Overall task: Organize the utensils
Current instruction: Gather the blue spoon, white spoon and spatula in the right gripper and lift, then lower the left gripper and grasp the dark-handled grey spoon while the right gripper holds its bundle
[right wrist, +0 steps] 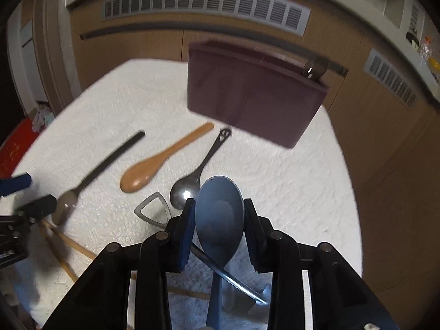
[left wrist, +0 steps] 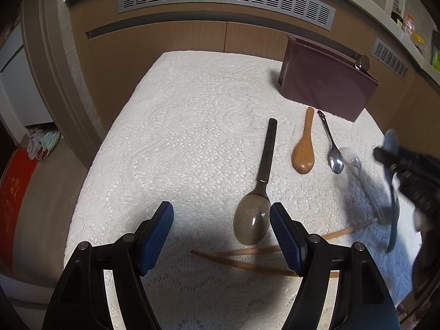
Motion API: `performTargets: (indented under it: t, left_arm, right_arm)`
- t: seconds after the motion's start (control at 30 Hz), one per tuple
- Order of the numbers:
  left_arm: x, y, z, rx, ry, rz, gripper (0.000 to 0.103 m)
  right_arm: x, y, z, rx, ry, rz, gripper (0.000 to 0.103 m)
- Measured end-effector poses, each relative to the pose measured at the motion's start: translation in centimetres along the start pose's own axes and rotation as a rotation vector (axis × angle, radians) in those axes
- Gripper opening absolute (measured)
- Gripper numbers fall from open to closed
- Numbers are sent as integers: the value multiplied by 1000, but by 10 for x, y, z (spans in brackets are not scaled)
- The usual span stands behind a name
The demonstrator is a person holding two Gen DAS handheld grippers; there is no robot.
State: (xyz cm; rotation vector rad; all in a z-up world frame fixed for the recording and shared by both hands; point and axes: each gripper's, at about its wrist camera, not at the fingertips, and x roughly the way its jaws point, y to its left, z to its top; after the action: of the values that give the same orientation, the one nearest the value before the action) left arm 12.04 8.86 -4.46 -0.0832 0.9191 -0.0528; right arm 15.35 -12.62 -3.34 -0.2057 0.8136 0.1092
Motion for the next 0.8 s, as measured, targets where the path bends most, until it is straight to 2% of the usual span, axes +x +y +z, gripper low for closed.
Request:
performTargets:
  t: [0.17, 0.33, 0.4, 0.5, 0.57, 0.67, 0.73, 0.8]
  left_arm:
    - [-2, -3, -3, 10, -12, -14, 73]
    - [-16, -7, -14, 62, -109, -70, 73]
    - [-19, -11, -20, 102, -127, -70, 72]
    - [-11, -17, -25, 133, -96, -62, 69]
    - [-2, -20, -24, 132, -63, -45, 58]
    - [14, -23, -20, 116, -8, -12, 54]
    - [18, -30, -15, 129, -3, 5, 54]
    - [22, -35, -14, 143, -6, 7, 48]
  right_arm:
    - [-43, -28, 16, 49, -136, 9, 30]
    - [-82, -45, 28, 70, -246, -3, 29]
    - [-87, -47, 32, 71, -258, -5, 29]
    - [-88, -49, 32, 75, -254, 8, 29]
    - [-86, -49, 29, 77, -249, 15, 29]
    - [-85, -50, 22, 83, -237, 30, 29]
    - [-82, -49, 18, 79, -228, 34, 29]
    - [-79, -48, 15, 81, -220, 38, 30]
